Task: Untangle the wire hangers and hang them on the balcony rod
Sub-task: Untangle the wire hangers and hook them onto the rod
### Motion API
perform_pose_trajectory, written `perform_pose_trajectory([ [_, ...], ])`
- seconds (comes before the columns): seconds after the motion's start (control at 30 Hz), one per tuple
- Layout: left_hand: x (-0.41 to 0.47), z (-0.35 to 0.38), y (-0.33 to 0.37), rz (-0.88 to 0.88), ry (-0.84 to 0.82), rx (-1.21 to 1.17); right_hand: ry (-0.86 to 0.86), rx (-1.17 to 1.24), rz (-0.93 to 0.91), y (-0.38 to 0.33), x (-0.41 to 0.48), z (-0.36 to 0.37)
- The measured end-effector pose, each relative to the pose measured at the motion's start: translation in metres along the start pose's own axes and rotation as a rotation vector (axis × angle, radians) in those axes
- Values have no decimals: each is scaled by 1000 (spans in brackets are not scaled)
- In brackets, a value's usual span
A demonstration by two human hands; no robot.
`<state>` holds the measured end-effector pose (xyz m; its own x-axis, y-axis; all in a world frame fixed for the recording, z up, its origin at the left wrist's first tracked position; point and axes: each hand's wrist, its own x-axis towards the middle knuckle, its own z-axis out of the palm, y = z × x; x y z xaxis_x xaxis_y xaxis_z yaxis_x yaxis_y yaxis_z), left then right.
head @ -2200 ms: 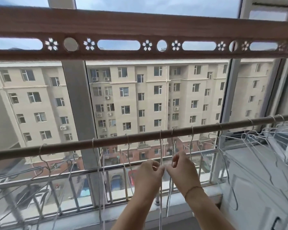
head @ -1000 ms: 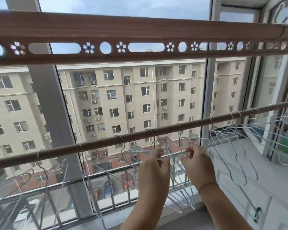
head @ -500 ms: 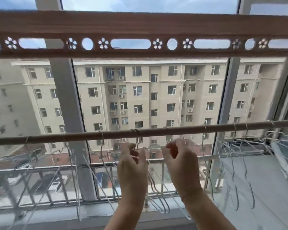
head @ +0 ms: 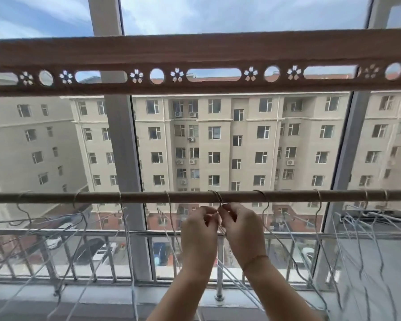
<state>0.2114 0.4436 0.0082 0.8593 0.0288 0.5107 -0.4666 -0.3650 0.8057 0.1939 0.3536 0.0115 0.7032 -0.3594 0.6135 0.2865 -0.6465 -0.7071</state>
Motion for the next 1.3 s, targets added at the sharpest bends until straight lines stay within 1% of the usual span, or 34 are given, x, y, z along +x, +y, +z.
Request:
perform_pose_trajectory([
  [0.17,5,5,1,38,-25,20,53,-18,-19,9,3,-14],
  [0.3,5,9,-1,78,-33,10,123,-134,-62,18,8,-28],
  [0.57,7,6,-6,78,-60,19,242,-173,-24,29,13,-48],
  [0.87,12,1,-12,81,-2,85,294,-188,1,31,15,-52],
  [1.0,7,2,-9,63,60,41,291,-155,-6,35,13,-56],
  [1.1,-3,7,5,131,117,39,353,-136,13,40,11,-72],
  [1.2,-17,21,27,222,46,-3,432,-191,56,50,11,-92],
  [1.3,-27,39,49,262,-33,-40,405,-251,132,60,12,-106],
])
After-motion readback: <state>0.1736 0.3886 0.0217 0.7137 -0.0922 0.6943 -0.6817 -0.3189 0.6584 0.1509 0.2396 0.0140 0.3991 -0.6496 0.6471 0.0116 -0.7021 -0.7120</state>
